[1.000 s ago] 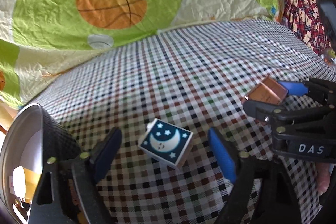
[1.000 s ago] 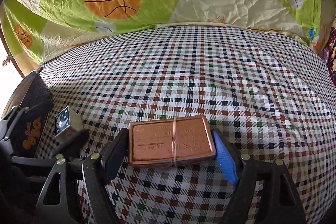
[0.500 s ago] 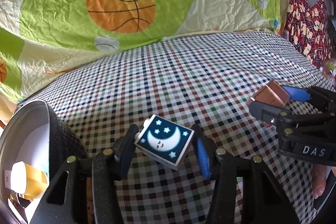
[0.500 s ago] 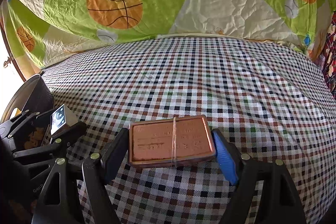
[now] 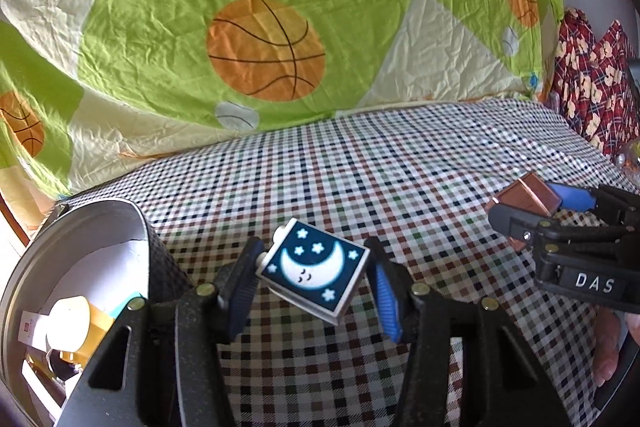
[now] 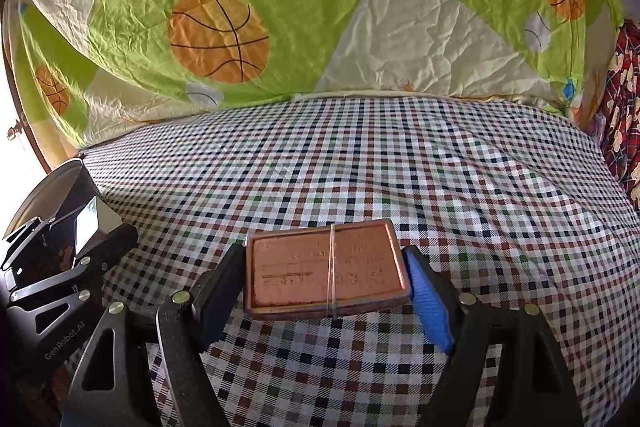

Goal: Organize rigid objects
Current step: 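Carry the moon block toward the tin while the right tool carries the copper box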

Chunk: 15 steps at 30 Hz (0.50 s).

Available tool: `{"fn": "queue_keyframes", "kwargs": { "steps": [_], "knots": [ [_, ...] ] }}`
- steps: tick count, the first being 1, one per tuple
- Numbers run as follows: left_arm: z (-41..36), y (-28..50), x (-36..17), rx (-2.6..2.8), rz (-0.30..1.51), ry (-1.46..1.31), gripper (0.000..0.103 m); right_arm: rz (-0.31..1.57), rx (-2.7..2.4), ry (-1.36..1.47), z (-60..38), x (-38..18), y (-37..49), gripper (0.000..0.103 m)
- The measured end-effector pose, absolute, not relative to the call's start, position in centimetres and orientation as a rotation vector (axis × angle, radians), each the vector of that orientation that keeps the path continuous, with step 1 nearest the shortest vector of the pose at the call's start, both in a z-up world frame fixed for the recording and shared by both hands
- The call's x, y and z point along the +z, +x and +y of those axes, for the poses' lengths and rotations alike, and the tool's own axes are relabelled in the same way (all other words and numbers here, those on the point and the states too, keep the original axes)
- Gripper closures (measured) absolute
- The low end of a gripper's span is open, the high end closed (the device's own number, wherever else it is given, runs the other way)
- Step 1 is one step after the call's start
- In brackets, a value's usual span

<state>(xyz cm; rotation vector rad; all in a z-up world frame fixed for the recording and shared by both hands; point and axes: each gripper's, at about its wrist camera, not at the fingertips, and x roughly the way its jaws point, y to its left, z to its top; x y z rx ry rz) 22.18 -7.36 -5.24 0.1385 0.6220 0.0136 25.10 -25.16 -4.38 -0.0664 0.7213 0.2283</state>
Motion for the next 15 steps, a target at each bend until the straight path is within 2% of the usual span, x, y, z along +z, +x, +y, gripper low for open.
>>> {"fn": "queue_keyframes", "kwargs": {
  "steps": [15],
  "knots": [
    [-6.1, 19.8, -3.8, 0.052, 0.509, 0.085, 0.052, 0.601, 0.215, -0.064, -25.3, -3.1, 22.8, 0.024]
  ]
}}
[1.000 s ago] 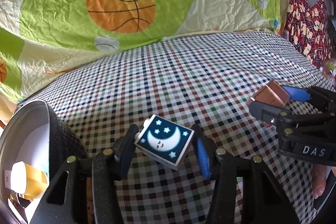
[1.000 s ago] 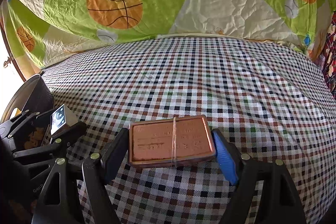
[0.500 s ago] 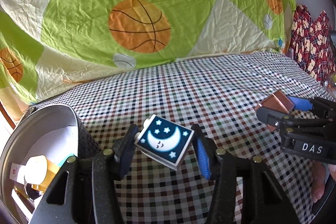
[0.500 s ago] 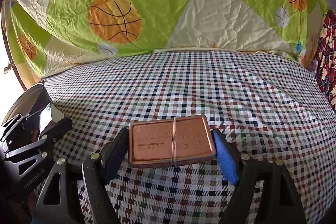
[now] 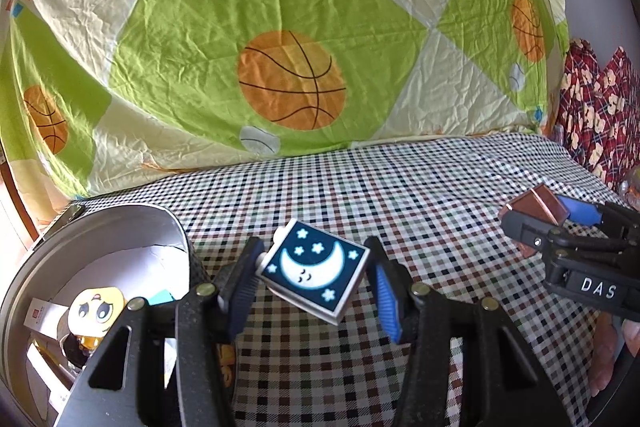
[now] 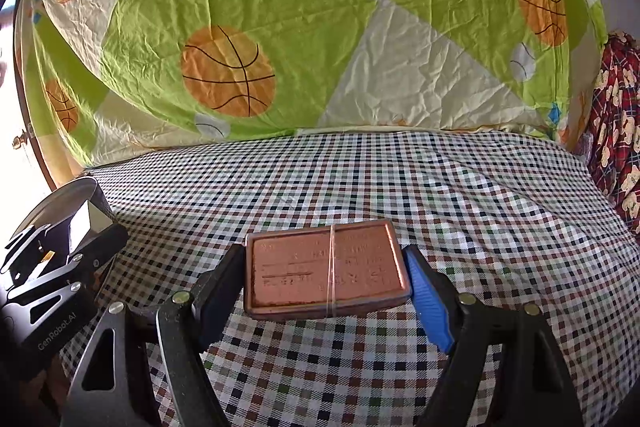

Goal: Organize rigid objects
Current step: 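Carry the moon block toward the tin while the right tool carries the copper box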

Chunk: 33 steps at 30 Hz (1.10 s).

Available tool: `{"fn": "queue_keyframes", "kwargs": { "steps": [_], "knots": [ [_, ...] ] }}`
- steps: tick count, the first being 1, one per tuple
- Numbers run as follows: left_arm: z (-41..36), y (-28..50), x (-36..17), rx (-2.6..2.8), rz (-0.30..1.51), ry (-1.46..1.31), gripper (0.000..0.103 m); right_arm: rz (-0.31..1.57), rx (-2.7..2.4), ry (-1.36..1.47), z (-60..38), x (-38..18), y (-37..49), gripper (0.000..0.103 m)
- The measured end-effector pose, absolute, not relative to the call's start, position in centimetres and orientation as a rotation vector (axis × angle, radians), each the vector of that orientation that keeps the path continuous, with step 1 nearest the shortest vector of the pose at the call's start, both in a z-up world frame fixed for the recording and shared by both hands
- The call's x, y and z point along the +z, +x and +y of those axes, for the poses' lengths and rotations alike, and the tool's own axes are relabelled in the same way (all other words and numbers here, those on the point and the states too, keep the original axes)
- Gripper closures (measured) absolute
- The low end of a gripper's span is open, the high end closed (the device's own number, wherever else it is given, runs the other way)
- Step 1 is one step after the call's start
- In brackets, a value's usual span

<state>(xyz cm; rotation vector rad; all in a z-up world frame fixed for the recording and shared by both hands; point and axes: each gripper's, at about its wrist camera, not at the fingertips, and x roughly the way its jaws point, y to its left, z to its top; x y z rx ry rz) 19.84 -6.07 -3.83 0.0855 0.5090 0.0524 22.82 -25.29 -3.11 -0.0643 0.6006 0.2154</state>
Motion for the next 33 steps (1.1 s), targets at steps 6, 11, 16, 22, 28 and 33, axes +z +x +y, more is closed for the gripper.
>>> {"fn": "queue_keyframes", "kwargs": {
  "steps": [6, 11, 16, 22, 28, 33],
  "knots": [
    [-5.4, 19.1, -3.7, 0.063, 0.485, 0.061, 0.052, 0.574, 0.218, -0.052, -25.4, -2.9, 22.2, 0.024],
    [-5.1, 18.8, -3.7, 0.067, 0.477, 0.055, 0.052, 0.554, 0.216, -0.055, -25.3, -2.7, 21.7, 0.024],
    [-4.8, 18.4, -3.7, 0.072, 0.466, 0.049, 0.052, 0.520, 0.208, -0.062, -25.3, -2.6, 21.0, 0.024],
    [-4.5, 17.9, -3.5, 0.073, 0.452, 0.042, 0.052, 0.496, 0.203, -0.071, -25.1, -2.4, 20.5, 0.024],
    [-4.2, 17.4, -3.4, 0.079, 0.438, 0.035, 0.052, 0.476, 0.206, -0.064, -25.2, -2.2, 19.9, 0.024],
    [-4.2, 17.0, -3.3, 0.080, 0.429, 0.036, 0.052, 0.465, 0.208, -0.063, -25.2, -2.0, 19.6, 0.024]
  ]
}}
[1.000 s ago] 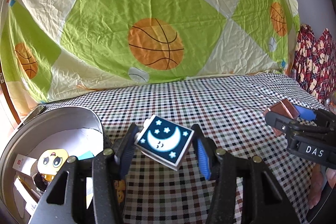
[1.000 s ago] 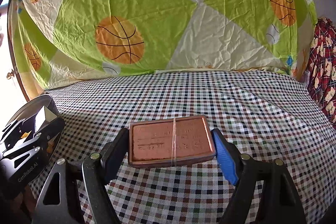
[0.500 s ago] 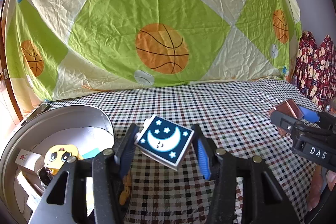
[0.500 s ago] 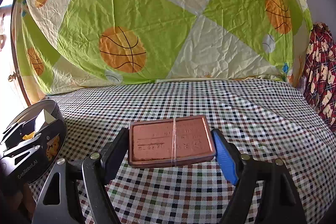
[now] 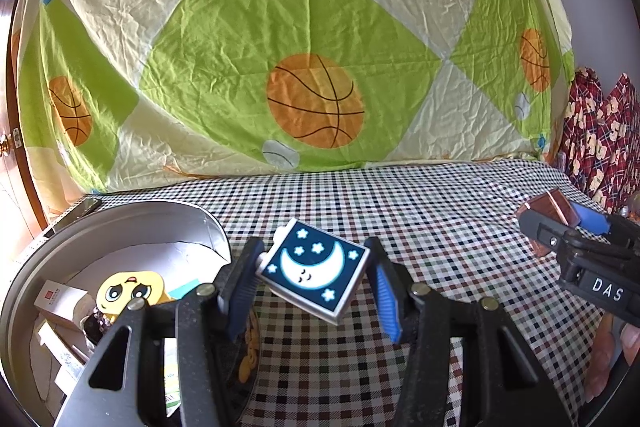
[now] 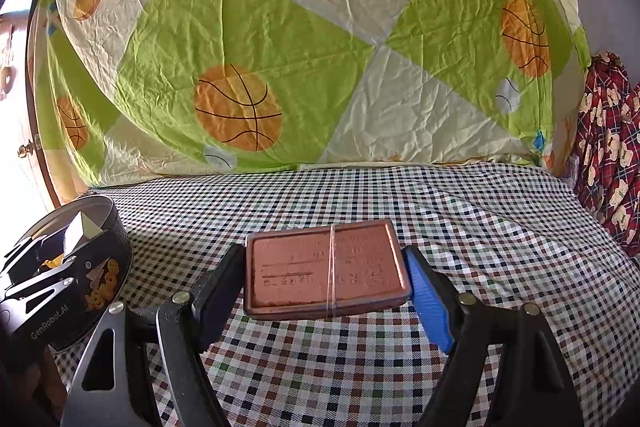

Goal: Organize rigid objects
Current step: 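Carry the moon block toward the tin while the right tool carries the copper box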

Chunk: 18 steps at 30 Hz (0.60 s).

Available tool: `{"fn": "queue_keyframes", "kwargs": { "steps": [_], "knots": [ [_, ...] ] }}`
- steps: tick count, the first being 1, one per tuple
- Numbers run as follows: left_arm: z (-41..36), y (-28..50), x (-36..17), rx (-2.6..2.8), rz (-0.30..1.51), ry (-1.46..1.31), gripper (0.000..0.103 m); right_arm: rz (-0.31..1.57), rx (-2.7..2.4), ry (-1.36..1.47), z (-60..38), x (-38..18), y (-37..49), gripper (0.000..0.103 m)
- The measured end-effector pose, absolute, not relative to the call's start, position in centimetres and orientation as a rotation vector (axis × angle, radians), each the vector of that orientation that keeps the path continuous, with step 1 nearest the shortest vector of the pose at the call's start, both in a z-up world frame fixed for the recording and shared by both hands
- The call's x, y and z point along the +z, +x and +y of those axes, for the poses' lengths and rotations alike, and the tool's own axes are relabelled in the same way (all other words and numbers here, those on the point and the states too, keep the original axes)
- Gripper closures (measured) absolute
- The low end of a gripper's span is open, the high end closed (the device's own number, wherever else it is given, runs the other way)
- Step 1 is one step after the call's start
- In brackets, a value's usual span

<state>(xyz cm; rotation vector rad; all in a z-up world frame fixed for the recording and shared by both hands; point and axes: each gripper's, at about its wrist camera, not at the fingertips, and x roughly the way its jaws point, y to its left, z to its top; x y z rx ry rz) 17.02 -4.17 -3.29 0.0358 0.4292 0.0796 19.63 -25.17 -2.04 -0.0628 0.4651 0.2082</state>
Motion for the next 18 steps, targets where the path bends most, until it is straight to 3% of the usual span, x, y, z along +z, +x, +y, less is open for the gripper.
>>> {"fn": "queue_keyframes", "kwargs": {
  "steps": [18],
  "knots": [
    [-3.3, 15.3, -3.1, 0.110, 0.389, 0.019, 0.052, 0.395, 0.230, -0.082, -24.2, -1.5, 17.5, 0.024]
  ]
}}
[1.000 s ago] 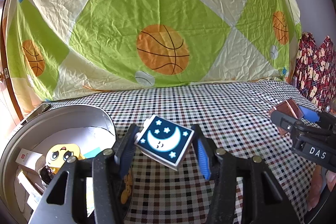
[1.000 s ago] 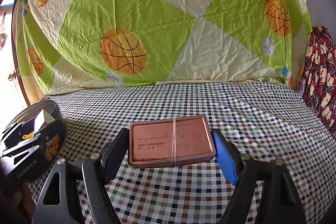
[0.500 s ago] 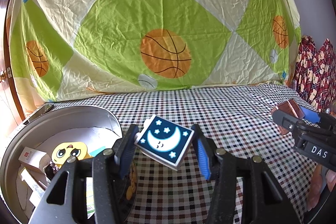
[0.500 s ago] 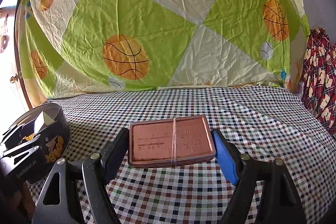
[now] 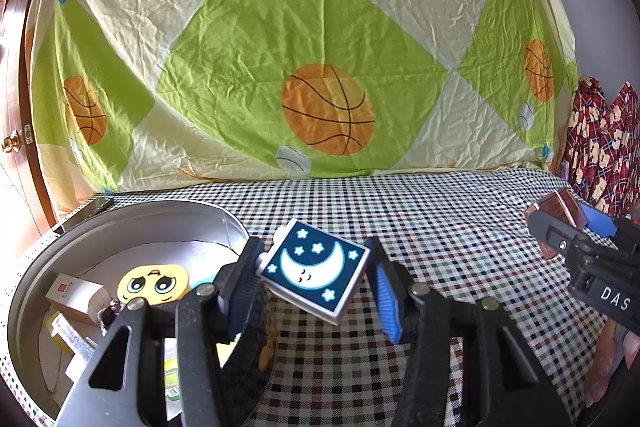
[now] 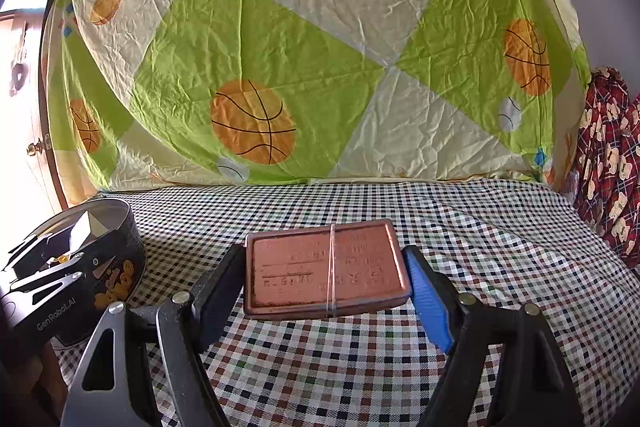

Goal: Organize rigid objects
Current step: 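Carry the moon block toward the tin while the right tool carries the copper box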

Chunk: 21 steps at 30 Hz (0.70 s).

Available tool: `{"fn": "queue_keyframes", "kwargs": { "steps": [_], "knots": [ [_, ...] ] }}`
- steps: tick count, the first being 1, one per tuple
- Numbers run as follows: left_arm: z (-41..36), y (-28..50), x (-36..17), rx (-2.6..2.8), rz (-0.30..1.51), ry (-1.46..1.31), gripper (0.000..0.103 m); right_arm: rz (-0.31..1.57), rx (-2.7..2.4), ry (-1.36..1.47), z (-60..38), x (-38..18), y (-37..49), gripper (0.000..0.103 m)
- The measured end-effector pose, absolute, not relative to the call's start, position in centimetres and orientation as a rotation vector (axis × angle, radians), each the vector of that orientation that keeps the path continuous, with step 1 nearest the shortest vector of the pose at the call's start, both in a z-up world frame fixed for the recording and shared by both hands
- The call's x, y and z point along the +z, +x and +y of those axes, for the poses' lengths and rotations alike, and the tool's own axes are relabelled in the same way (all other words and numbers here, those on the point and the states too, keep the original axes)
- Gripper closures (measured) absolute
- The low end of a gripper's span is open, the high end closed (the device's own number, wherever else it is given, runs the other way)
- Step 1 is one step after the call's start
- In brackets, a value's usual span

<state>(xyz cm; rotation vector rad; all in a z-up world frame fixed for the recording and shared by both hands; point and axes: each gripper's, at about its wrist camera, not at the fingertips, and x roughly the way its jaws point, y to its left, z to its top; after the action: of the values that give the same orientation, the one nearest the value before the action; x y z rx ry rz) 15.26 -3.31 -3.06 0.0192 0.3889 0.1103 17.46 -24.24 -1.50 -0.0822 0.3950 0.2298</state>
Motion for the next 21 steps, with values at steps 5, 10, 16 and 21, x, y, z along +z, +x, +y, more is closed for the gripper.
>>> {"fn": "queue_keyframes", "kwargs": {
  "steps": [5, 10, 16, 21],
  "knots": [
    [-3.0, 14.6, -2.9, 0.118, 0.375, 0.022, 0.052, 0.382, 0.242, -0.093, -23.8, -1.4, 17.0, 0.024],
    [-2.7, 14.1, -2.8, 0.124, 0.370, 0.020, 0.052, 0.359, 0.256, -0.107, -23.1, -1.4, 16.1, 0.024],
    [-2.1, 13.5, -2.7, 0.130, 0.362, 0.009, 0.052, 0.329, 0.267, -0.121, -22.2, -1.4, 15.1, 0.024],
    [-1.7, 12.9, -2.7, 0.139, 0.352, 0.006, 0.052, 0.305, 0.279, -0.128, -21.5, -1.3, 14.3, 0.024]
  ]
}}
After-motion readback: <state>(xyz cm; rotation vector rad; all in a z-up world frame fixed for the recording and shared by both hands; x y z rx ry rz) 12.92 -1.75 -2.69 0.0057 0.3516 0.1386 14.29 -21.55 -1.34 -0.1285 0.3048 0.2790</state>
